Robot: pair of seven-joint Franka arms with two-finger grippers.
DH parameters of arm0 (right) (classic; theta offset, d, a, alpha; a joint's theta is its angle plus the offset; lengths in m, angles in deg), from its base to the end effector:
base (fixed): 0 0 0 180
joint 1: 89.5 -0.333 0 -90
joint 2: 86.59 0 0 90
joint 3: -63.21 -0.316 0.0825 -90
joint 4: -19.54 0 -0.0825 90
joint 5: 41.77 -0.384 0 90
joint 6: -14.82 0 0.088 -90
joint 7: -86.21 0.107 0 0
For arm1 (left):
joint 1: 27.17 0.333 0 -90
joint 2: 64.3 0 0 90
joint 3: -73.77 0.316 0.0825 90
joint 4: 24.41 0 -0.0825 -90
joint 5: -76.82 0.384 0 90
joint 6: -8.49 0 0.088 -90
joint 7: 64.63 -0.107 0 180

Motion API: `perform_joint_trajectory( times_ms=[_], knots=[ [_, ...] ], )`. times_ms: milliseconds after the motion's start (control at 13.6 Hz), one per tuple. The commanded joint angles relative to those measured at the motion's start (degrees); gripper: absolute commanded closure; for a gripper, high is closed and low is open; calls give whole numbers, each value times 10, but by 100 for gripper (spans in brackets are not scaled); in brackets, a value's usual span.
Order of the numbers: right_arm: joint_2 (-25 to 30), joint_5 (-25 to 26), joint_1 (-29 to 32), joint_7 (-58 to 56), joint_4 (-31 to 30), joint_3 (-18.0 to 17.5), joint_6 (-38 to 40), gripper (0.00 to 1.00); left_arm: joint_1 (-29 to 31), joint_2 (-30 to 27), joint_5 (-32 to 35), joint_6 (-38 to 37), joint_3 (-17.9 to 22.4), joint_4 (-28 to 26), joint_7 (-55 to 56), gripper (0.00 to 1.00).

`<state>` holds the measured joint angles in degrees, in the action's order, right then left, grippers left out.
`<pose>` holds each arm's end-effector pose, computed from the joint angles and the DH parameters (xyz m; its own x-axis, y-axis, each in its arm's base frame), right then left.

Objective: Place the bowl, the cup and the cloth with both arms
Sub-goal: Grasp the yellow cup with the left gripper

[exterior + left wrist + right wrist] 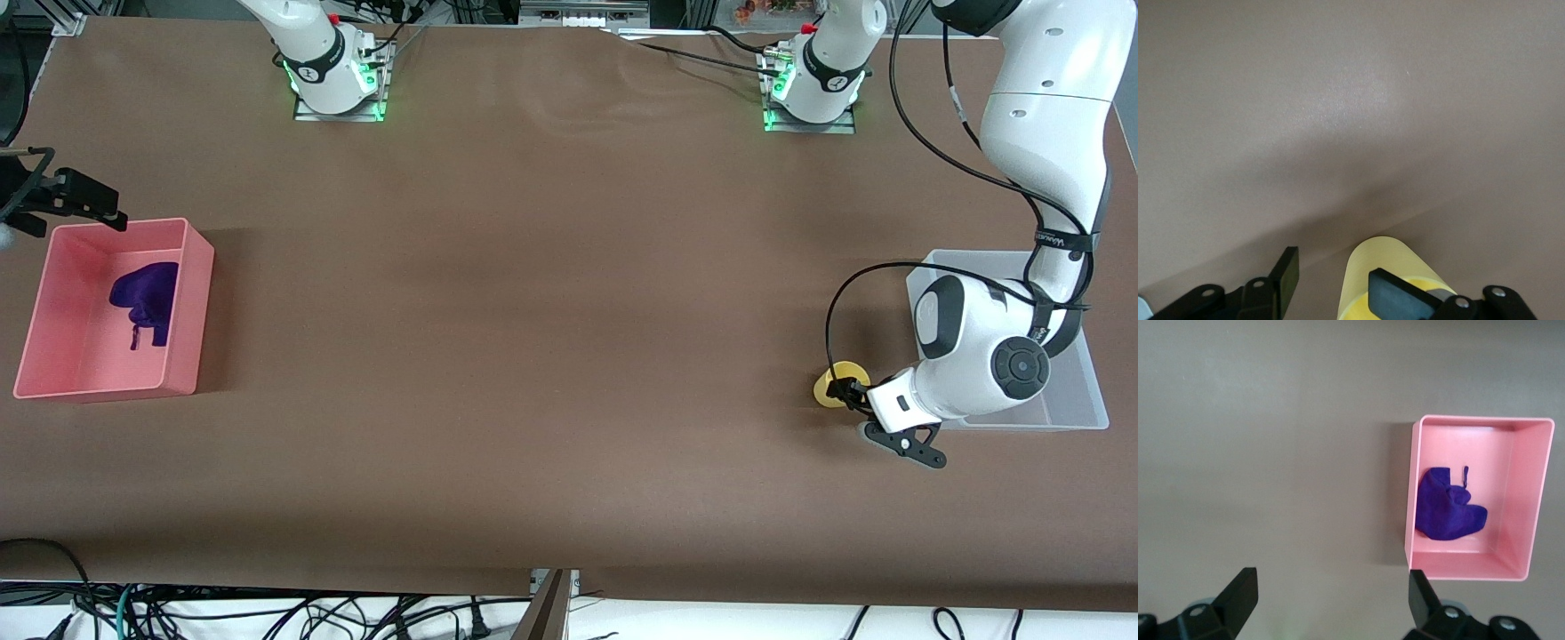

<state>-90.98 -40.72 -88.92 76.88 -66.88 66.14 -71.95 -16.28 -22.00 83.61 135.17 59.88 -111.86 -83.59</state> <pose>0.5707 -0.0359 0.6060 0.9923 0.1004 -0.0730 0.1014 -0.9948 0.0105 0.7057 -0.0066 0.2288 0.9220 -0.3871 -0.0059 -0.3856 -0.9196 0.0756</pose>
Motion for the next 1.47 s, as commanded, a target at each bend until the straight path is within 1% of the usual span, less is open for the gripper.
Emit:
perform_joint_trajectory(
  times_ms=[0, 74, 147, 663, 736, 810, 883, 957, 1252, 1399],
  knots=[
    [25, 11, 2, 1, -16, -4, 26, 0, -1, -19, 1, -48, 1, 0, 1, 37],
    [25, 9, 2, 5, -16, -4, 27, 0, -2, -28, 1, -76, -3, 3, 1, 33],
    [25, 7, 2, 12, -15, -4, 27, 0, -2, -34, 1, -93, -9, 3, 0, 31],
    [14, 5, 0, 23, -11, 0, 26, 0, 1, -30, 6, -111, -9, -11, -30, 32],
    [13, 5, 0, 23, -9, 0, 26, 0, 4, -29, 8, -109, -9, -18, -30, 36],
    [13, 6, 0, 25, -4, -1, 27, 0, 4, -27, 8, -109, -9, -18, -31, 53],
    [13, 6, 0, 26, -3, -1, 27, 0, 2, -26, 8, -109, -9, -18, -31, 82],
    [13, 7, -1, 26, -2, -2, 27, 0, 0, -26, 8, -108, -9, -18, -30, 100],
    [8, 6, -2, 26, 6, -4, 27, 0, -1, -36, 10, -112, -9, -5, -42, 100],
    [7, 6, -2, 26, 6, -5, 27, 0, -2, -68, 10, -143, -10, 4, -43, 100]
  ],
)
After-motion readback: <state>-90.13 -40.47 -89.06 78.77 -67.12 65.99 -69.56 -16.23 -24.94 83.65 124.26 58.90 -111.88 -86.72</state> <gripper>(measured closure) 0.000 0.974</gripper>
